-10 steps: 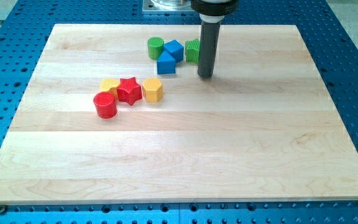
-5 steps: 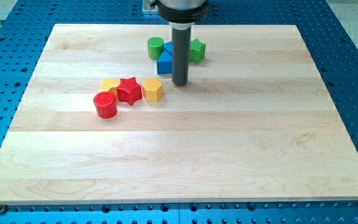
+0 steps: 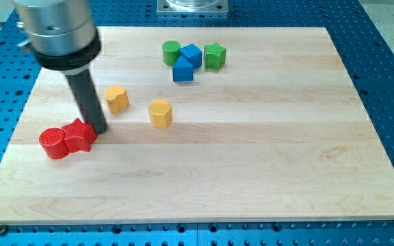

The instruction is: Move the red blocks towards the bottom left side of the board

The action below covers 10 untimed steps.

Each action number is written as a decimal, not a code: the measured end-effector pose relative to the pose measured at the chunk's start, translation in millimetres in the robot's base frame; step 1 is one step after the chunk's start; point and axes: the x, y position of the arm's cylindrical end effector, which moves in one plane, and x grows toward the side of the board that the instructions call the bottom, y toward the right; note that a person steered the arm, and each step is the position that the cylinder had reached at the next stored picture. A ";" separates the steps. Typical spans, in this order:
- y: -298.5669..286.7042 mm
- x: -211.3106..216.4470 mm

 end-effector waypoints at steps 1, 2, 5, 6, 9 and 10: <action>-26.8 -7.3; -83.9 15.3; -78.9 69.9; -87.1 46.3; -63.4 2.4; -55.4 -19.6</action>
